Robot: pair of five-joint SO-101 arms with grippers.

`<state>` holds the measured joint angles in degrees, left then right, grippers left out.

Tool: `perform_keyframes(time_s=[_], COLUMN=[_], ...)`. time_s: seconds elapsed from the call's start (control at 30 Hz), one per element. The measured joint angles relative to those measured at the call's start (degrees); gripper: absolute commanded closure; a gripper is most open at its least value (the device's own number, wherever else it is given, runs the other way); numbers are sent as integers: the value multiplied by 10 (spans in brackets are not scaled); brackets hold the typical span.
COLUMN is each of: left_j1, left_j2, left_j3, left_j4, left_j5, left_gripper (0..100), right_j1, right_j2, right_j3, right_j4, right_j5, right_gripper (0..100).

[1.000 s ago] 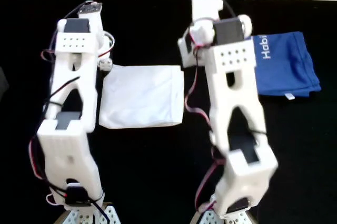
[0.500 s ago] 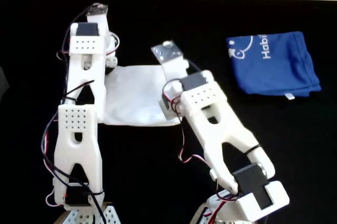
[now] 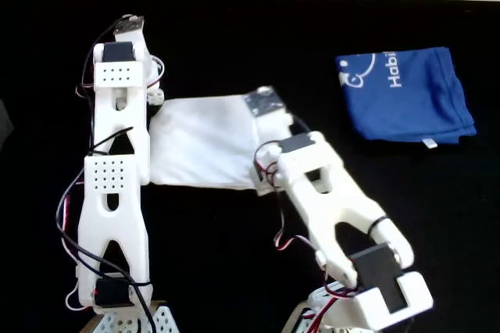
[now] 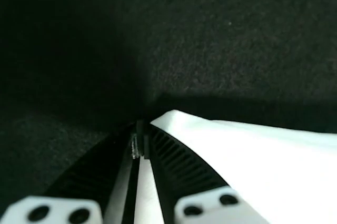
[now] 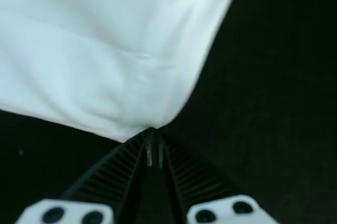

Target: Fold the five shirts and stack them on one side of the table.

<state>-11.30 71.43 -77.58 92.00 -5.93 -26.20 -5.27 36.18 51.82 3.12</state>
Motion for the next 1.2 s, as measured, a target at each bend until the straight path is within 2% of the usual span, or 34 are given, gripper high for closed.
perform_keyframes(time_s=[0.3,0.5,0.63,0.7,0.83,0.93,1.2], left_j1=[-40,-117,-165,-179,-205,-229,-296], left_j2=[3,-26,-118,-171,-285,-360,-504], left_j3=[-137,-112,-12,62,229,337,604], left_j4=[84,90,90,90,90,88,-4], left_j5=[-3,-3,-13,-26,-40,-43,-45], left_gripper=[991,991,991,991,991,991,991], right_j1=[18,18,-5,-12,-12,-12,-28], right_j2=[-1,-1,3,23,91,147,317], right_j3=[-194,-292,-294,-299,-305,-336,-482], right_j4=[166,201,185,171,147,134,124], right_j5=[0,0,-3,-23,-71,-100,-119], right_gripper=[986,743,700,696,624,620,620])
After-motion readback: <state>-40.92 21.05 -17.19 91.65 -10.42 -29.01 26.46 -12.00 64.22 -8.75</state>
